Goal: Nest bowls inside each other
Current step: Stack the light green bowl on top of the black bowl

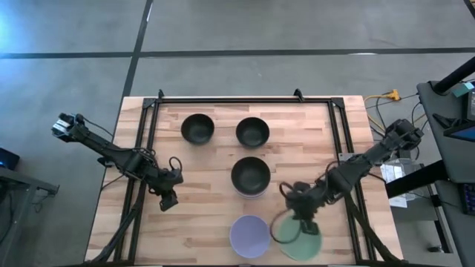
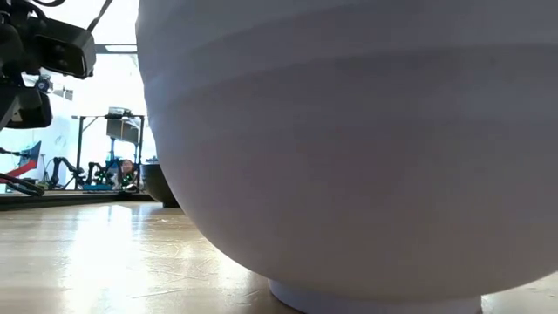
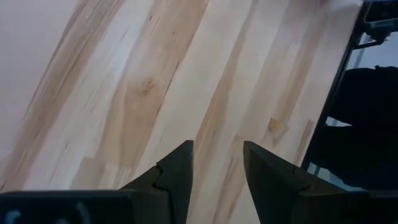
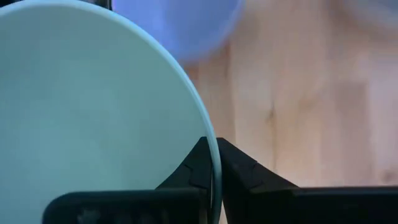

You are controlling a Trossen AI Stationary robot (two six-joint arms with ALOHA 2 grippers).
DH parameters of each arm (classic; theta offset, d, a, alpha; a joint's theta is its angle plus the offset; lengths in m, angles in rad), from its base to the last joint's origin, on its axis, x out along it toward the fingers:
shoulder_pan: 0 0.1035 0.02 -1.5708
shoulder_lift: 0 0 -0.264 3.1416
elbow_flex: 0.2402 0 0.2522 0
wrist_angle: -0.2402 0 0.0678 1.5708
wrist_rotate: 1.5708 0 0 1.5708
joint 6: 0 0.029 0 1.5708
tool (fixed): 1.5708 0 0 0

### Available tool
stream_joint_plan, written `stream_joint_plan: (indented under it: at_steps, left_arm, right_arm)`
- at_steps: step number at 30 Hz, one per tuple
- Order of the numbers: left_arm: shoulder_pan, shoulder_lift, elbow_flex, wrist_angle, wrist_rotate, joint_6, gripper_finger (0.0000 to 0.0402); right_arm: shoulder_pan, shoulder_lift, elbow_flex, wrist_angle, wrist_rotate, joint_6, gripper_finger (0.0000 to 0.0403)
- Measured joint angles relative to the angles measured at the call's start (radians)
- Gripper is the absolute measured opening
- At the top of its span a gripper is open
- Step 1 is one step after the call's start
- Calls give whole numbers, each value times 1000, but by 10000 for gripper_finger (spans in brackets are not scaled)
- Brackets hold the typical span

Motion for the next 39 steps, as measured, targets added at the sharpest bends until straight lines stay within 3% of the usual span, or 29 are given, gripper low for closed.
stream_joint_plan:
  at_steps: [8,17,22,33,39]
  left_arm:
    - [0,22,0,84,0,152,125]
    - [0,83,-1,234,0,153,125]
    - [0,130,-1,300,0,153,125]
    - [0,207,4,363,2,152,125]
    - [0,167,-9,307,31,153,125]
  right_arm:
    - [-245,16,164,66,18,3,11]
    - [-489,85,301,192,26,123,12]
    - [-568,184,432,9,58,243,12]
    - [-630,420,747,-393,56,100,12]
    - [-634,470,833,-627,71,38,12]
